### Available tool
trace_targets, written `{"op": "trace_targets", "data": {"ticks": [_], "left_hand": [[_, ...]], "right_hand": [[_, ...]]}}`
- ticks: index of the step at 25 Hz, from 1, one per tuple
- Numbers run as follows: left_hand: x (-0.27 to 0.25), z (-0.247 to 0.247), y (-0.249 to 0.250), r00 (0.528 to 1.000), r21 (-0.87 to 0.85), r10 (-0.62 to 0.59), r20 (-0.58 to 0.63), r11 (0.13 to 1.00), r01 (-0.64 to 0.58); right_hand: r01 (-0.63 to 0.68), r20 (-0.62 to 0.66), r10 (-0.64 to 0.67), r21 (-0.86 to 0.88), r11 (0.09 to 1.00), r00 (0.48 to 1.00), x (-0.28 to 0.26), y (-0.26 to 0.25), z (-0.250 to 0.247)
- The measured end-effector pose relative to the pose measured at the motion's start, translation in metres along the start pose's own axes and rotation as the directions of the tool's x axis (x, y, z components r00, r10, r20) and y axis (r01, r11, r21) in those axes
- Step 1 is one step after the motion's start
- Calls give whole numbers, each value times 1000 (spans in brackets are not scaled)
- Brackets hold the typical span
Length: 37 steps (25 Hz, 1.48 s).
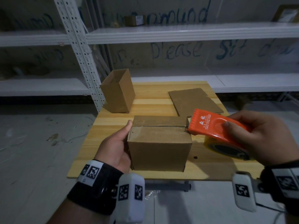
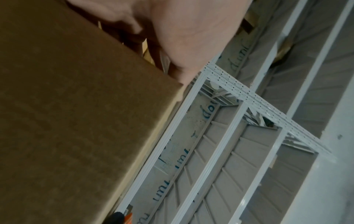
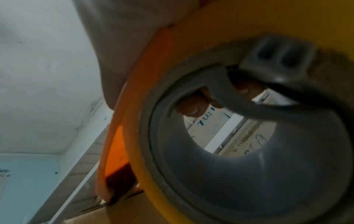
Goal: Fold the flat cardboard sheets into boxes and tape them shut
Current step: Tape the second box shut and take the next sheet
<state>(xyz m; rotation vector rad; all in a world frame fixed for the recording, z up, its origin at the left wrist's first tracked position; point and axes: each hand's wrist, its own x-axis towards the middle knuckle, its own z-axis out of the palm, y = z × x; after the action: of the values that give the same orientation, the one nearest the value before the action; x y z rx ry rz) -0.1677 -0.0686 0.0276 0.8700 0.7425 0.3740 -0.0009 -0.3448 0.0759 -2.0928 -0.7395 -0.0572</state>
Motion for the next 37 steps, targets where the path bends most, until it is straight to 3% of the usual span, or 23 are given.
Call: {"op": "trace_targets", "data": {"ticks": [6, 16, 31, 35, 37], "left_hand": [[5, -8, -2, 993, 3, -59, 106, 998, 59], [12, -8, -19, 994, 2, 107, -34, 994, -107], [17, -20, -13, 989, 107, 125, -77, 987, -117], [20, -24, -14, 977, 237, 180, -118, 960, -148], [19, -26, -5, 949, 239, 265, -170, 946, -221]], "right_hand": [[-24, -18, 23, -41, 999, 1000, 1, 2, 1], [-52, -1, 52, -34, 998, 999, 0, 4, 1], [-46, -7, 45, -32, 998, 999, 1, 9, 3], [-56, 4, 56, 17, 998, 998, 3, 15, 4], [-50, -8, 50, 17, 999, 999, 5, 21, 5]]}}
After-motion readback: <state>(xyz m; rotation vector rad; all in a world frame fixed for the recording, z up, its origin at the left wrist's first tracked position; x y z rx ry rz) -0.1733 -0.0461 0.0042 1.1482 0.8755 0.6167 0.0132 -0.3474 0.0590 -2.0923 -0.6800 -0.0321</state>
